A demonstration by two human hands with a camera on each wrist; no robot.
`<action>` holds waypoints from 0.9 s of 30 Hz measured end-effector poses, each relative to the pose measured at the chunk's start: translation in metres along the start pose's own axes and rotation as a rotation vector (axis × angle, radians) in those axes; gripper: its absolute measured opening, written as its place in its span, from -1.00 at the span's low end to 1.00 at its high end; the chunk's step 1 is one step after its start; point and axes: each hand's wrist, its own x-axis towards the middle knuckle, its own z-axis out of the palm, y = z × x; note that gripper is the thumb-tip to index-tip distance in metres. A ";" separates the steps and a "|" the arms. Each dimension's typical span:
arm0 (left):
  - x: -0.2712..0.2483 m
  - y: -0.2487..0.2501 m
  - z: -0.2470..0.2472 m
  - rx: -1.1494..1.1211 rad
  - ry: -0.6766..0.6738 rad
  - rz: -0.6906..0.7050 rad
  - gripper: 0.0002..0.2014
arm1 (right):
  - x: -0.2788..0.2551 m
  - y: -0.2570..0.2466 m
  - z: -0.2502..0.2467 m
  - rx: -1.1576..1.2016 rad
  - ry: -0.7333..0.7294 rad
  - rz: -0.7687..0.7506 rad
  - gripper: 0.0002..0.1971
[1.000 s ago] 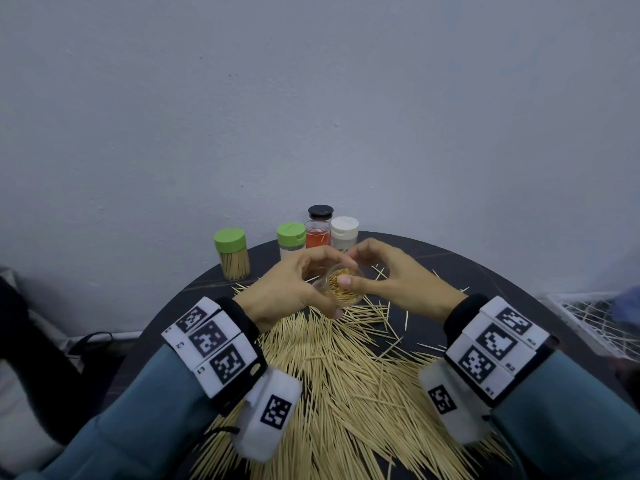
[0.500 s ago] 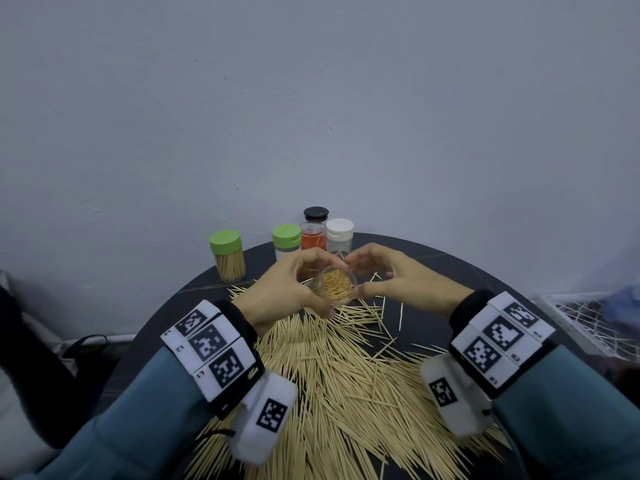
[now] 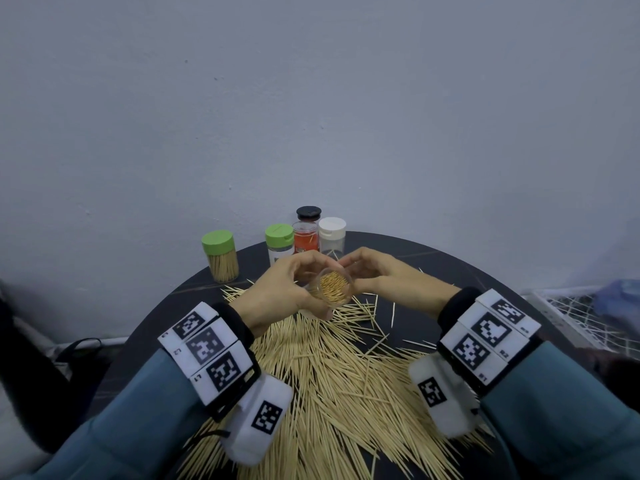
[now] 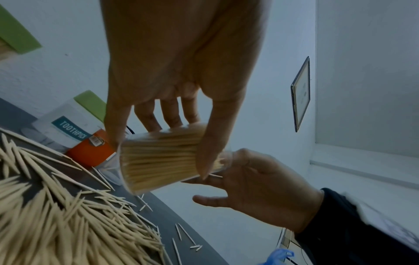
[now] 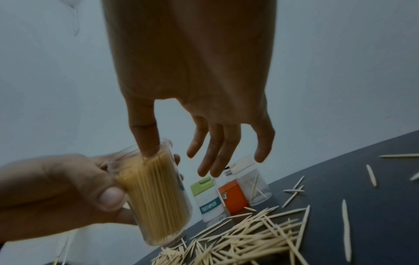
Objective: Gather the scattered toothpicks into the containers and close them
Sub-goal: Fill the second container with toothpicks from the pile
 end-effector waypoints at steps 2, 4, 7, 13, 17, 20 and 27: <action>0.002 0.002 0.002 0.011 -0.002 0.001 -0.45 | -0.004 0.000 -0.007 0.014 0.029 -0.011 -0.67; 0.005 0.004 0.006 0.013 0.009 0.011 -0.45 | -0.010 0.001 -0.015 0.028 0.074 -0.017 -0.70; 0.011 0.012 0.013 -0.010 0.017 0.031 -0.45 | -0.021 0.006 -0.030 0.033 0.143 -0.010 -0.73; 0.024 0.036 0.043 0.007 -0.070 0.086 -0.49 | -0.047 0.033 -0.067 -0.127 0.258 0.085 -0.76; 0.032 0.045 0.074 0.032 -0.134 0.115 -0.53 | -0.069 0.056 -0.087 -0.416 0.177 0.272 -0.63; 0.034 0.046 0.096 0.072 -0.181 0.139 -0.55 | -0.086 0.068 -0.095 -0.563 0.078 0.402 -0.53; 0.042 0.047 0.125 0.118 -0.201 0.155 -0.56 | -0.103 0.086 -0.101 -0.699 -0.026 0.508 -0.34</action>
